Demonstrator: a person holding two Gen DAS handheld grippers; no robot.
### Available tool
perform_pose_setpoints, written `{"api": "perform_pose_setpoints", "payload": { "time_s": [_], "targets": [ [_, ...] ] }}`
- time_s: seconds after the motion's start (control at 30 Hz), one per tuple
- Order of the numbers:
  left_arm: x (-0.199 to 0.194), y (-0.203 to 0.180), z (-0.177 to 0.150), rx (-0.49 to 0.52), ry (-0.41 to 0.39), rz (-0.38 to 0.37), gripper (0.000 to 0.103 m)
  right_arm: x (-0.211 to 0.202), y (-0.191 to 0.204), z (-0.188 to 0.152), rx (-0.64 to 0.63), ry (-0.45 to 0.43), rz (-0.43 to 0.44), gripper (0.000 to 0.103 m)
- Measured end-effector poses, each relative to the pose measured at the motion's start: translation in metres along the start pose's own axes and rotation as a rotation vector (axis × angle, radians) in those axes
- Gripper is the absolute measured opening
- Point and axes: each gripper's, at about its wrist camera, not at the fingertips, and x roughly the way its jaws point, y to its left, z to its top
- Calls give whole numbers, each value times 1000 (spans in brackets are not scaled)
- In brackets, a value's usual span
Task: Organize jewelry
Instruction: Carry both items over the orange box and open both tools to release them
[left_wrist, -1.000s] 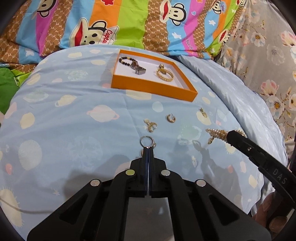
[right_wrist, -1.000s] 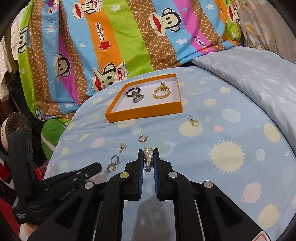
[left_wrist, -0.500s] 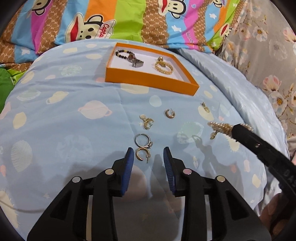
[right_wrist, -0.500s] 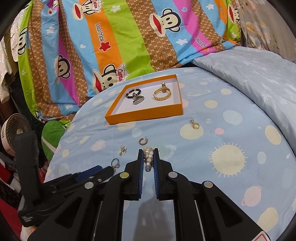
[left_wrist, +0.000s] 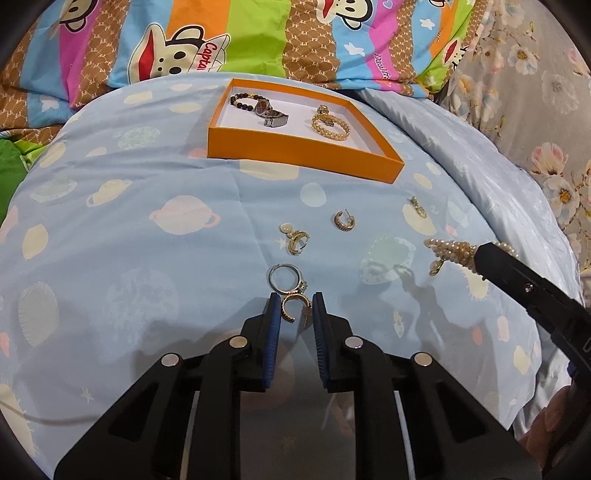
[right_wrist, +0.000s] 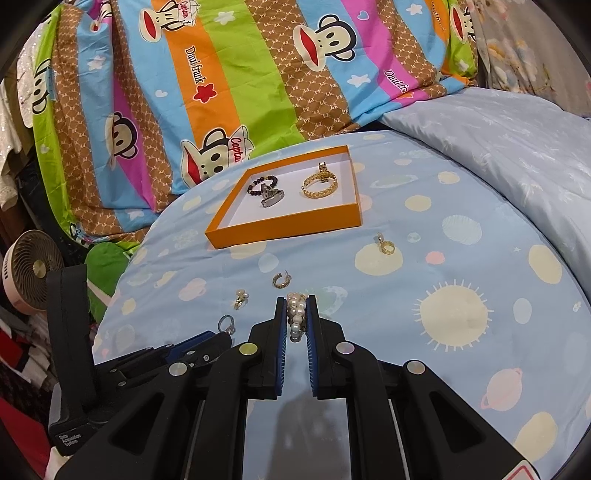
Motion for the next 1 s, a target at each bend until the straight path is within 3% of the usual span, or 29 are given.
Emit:
{"api": "perform_pose_setpoints", "payload": {
  "time_s": [0.33,0.6,0.83,1.0],
  "targets": [
    [-37,5,26,16,-87,-14,17,1,5,19,-12,-36,9,9],
    [-48,13,80,36,-175,6,17,7,10,69,-29,-121,32,9],
    [-31,11,134,67,-241,30,17,38,3,124,-10,-167,52,9],
    [5,8,161,67,-246,43,17,84,-4,141,3,-134,45,9]
  ]
}}
